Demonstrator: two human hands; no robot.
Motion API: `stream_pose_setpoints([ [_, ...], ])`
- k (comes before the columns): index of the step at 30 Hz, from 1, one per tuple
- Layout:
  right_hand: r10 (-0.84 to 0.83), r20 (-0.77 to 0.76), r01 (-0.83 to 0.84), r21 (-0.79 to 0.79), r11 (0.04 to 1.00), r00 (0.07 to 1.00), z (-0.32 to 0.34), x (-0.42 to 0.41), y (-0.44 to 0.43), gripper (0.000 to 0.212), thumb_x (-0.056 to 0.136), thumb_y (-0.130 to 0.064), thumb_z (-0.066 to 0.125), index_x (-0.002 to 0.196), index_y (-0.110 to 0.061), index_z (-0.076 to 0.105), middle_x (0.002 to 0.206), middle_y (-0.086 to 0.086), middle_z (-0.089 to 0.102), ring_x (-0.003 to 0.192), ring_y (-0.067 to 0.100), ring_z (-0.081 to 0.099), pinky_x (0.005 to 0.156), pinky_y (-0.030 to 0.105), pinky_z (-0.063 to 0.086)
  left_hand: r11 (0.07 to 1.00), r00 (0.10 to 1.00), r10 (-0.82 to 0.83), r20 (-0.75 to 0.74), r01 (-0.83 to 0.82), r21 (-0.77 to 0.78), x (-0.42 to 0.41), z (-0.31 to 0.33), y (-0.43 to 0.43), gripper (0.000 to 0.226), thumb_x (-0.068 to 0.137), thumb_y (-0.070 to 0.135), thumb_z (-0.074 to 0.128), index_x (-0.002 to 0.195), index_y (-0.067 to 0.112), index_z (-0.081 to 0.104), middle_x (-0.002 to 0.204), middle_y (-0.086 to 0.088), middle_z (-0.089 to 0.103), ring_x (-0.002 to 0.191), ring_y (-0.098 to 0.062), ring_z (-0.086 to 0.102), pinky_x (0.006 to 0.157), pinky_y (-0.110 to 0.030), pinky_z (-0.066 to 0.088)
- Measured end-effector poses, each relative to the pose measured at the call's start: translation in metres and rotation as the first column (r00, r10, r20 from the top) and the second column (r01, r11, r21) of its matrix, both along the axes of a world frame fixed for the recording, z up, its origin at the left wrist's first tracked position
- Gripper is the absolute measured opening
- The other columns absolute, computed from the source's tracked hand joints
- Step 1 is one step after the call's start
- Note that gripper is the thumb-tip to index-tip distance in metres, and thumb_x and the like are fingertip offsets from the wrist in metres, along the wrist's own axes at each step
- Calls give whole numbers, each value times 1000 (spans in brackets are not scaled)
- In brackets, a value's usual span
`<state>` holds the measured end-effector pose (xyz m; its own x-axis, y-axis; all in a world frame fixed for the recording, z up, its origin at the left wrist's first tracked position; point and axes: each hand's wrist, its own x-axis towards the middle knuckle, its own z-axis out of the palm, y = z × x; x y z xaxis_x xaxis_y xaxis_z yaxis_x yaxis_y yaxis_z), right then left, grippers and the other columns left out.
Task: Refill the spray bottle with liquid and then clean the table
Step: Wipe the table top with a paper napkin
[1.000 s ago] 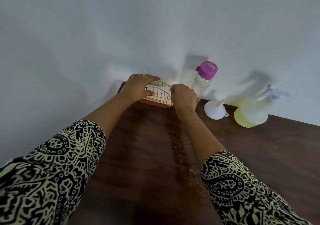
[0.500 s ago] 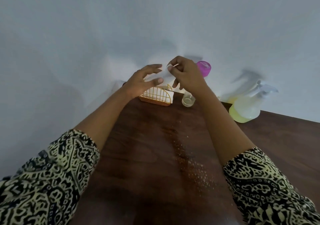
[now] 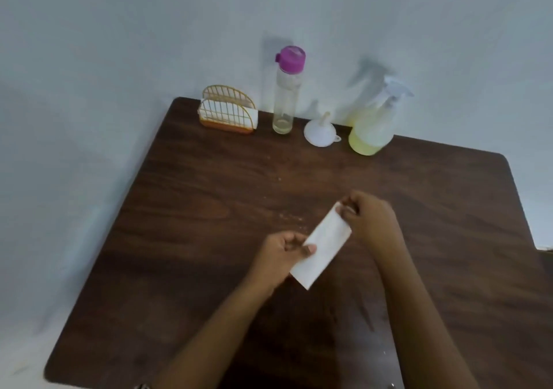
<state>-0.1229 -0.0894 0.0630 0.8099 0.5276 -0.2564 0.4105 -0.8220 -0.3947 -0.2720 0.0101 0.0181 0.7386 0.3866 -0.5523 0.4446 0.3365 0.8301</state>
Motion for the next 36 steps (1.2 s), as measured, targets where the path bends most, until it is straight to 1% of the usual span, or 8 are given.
stream_pose_setpoints([
  [3, 7, 0, -7, -132, 991, 1000, -38, -4, -38, 16, 92, -26, 56, 99, -14, 64, 95, 4, 66, 92, 25, 61, 65, 25, 32, 992, 978, -116, -175, 124, 32, -7, -16, -43, 7, 84, 18, 72, 80, 14, 69, 71, 2, 69, 56, -4, 64, 51, -22, 52],
  [6, 100, 92, -85, -156, 984, 991, -68, -10, -55, 17, 92, -19, 56, 105, -10, 61, 108, 8, 59, 95, 26, 59, 66, 27, 36, 873, 903, -256, -345, 370, 319, -14, -24, -59, 19, 84, 39, 68, 87, 20, 71, 76, 5, 73, 64, -9, 69, 67, -30, 58],
  [10, 39, 351, -44, 5, 999, 936, -89, -34, -71, 32, 78, 8, 56, 108, -1, 63, 117, 19, 61, 96, 36, 62, 74, 39, 52, 628, 943, -45, -329, 283, 725, -36, -24, -45, 26, 91, 39, 57, 114, 29, 64, 109, 11, 68, 102, -10, 60, 85, -29, 50],
  [14, 150, 257, -143, -48, 989, 955, -112, -86, -77, 47, 88, -22, 35, 124, -2, 58, 134, 17, 55, 123, 31, 54, 97, 50, 44, 325, 917, 180, -356, 286, 902, -62, -57, -8, 52, 88, 31, 61, 137, 19, 49, 145, -9, 45, 134, -29, 39, 104, -47, 35],
  [24, 136, 178, -110, -145, 983, 975, -129, -83, -89, 89, 83, -71, -9, 150, -14, 5, 159, 0, 7, 144, 11, -3, 115, 44, -5, 319, 839, 301, -453, 359, 877, -81, -85, 17, 62, 96, 47, 39, 150, 19, 26, 158, -11, 21, 147, -28, 15, 115, -55, 12],
  [30, 461, 149, -437, -169, 884, 875, -124, -100, -65, 82, 88, -67, 0, 151, -16, 10, 159, -1, 7, 147, 14, 4, 116, 41, -8, 325, 836, 299, -459, 363, 873, -82, -84, 16, 62, 97, 47, 39, 150, 19, 24, 159, -10, 19, 147, -26, 12, 115, -54, 10],
  [32, 413, 234, -377, -181, 908, 880, -127, -93, -87, 79, 91, -65, 3, 148, -15, 26, 156, 0, 21, 144, 15, 21, 115, 44, 4, 328, 836, 300, -459, 362, 873, -82, -84, 16, 62, 97, 47, 38, 151, 19, 24, 159, -9, 18, 148, -25, 11, 116, -53, 9],
  [36, 178, 183, -149, -165, 975, 967, -128, -65, -75, 85, 85, -68, -4, 151, -16, 0, 157, -4, -6, 144, 8, -11, 114, 41, -13, 332, 833, 307, -461, 360, 872, -80, -84, 17, 63, 97, 48, 36, 151, 20, 23, 159, -8, 18, 148, -24, 10, 116, -52, 9],
])
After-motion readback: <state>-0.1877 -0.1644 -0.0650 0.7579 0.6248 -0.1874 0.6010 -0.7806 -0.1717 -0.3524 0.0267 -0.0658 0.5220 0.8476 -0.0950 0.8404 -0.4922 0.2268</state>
